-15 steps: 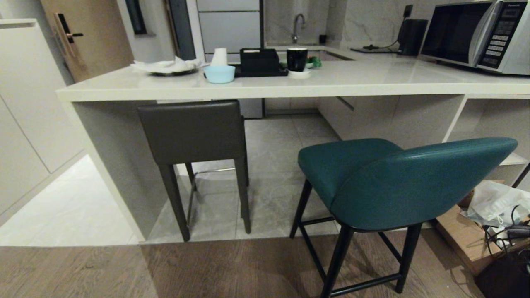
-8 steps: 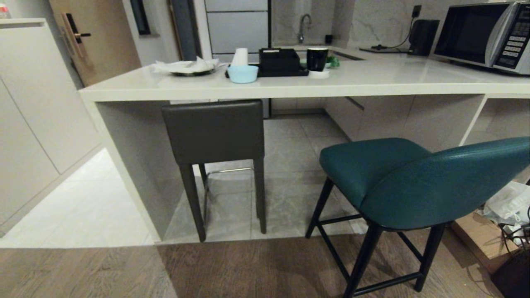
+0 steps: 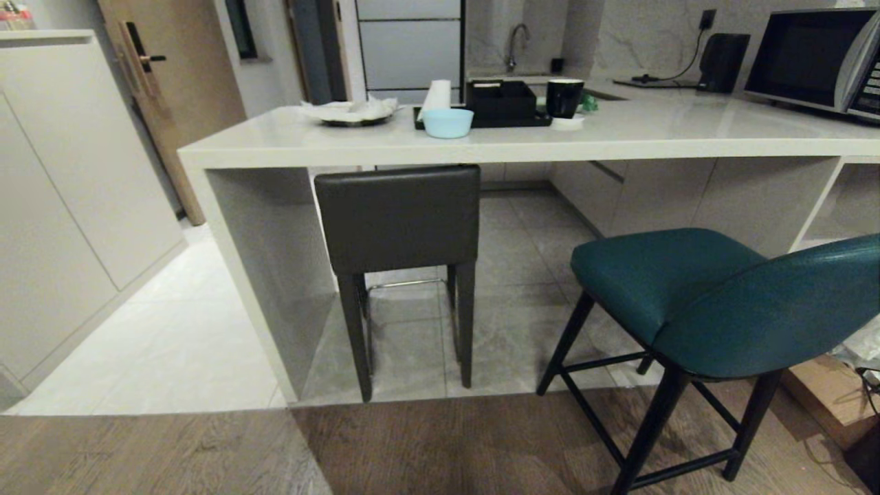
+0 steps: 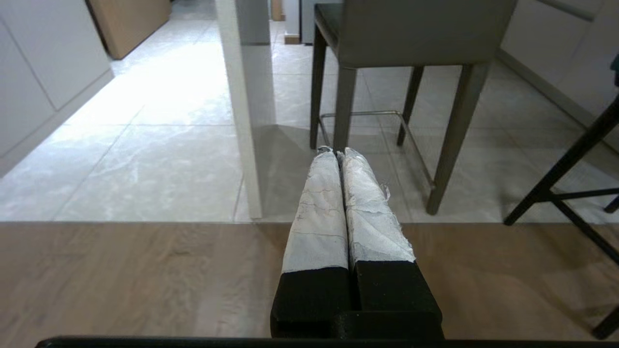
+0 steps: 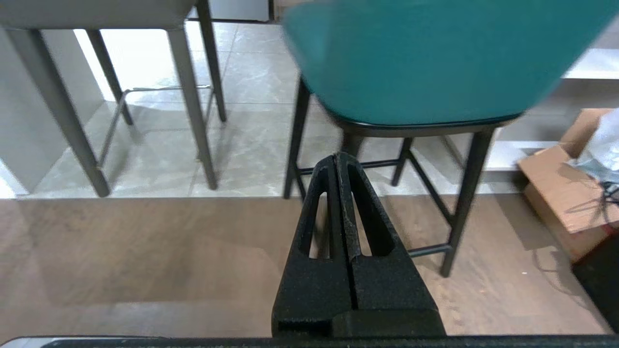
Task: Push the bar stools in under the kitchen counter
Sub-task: Pull the gray chair out from under the dining table
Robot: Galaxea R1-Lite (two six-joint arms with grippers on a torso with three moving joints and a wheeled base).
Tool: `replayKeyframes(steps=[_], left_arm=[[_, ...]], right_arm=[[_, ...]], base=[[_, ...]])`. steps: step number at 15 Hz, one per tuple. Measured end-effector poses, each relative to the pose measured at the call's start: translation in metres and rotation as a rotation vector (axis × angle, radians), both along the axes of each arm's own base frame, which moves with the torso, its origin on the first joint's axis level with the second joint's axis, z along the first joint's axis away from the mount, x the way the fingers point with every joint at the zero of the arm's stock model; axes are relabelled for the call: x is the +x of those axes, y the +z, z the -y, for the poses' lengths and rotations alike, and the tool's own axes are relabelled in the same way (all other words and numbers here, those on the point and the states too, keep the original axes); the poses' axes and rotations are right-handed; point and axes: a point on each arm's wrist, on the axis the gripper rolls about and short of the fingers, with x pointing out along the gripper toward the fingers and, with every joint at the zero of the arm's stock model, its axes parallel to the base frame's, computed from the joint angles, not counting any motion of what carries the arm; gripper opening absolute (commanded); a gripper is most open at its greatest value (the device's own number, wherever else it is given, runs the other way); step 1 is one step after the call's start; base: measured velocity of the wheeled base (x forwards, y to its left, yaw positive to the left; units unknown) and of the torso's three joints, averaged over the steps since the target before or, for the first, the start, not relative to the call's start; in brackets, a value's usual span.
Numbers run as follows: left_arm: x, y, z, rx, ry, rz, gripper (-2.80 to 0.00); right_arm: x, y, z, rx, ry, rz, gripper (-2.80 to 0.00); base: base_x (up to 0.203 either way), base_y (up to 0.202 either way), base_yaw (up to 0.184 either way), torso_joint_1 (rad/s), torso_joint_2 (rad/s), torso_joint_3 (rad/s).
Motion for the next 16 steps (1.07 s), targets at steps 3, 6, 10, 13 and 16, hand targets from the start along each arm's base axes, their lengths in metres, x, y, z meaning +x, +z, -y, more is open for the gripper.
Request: replayKeyframes(steps=[3,6,10,13,16], left_arm=[[0.0,-0.0001,0.0,0.0,0.0,-0.001,-2.8],[0.0,0.0,0.0,0.0,0.0,0.0,-2.8],[0.0,-0.0001,0.0,-0.001,0.0,-0.001,-2.8],[0.0,-0.0001,0.0,-0.001,0.0,-0.001,-2.8],[0.0,-0.0001,0.0,-0.001,0.0,-0.001,-2.8]], right_arm=[[0.0,0.0,0.0,0.0,0.0,0.0,-2.8],[0.0,0.0,0.0,0.0,0.0,0.0,-2.8],[0.0,0.0,0.0,0.0,0.0,0.0,-2.8],[0.0,0.0001,0.0,0.002,0.001,0.001,-2.8],[0.0,0.0001,0.0,0.004,0.0,0.001,-2.8]], base=[[0.0,0.197,-0.002,0.002,0.0,0.004],[0.0,0.197,0.0,0.001,0.0,0.006],[0.0,0.107,-0.002,0.002,0.0,0.002],[0.0,0.0,0.0,0.0,0.0,0.0],[0.031,0.0,0.0,-0.004,0.0,0.002]])
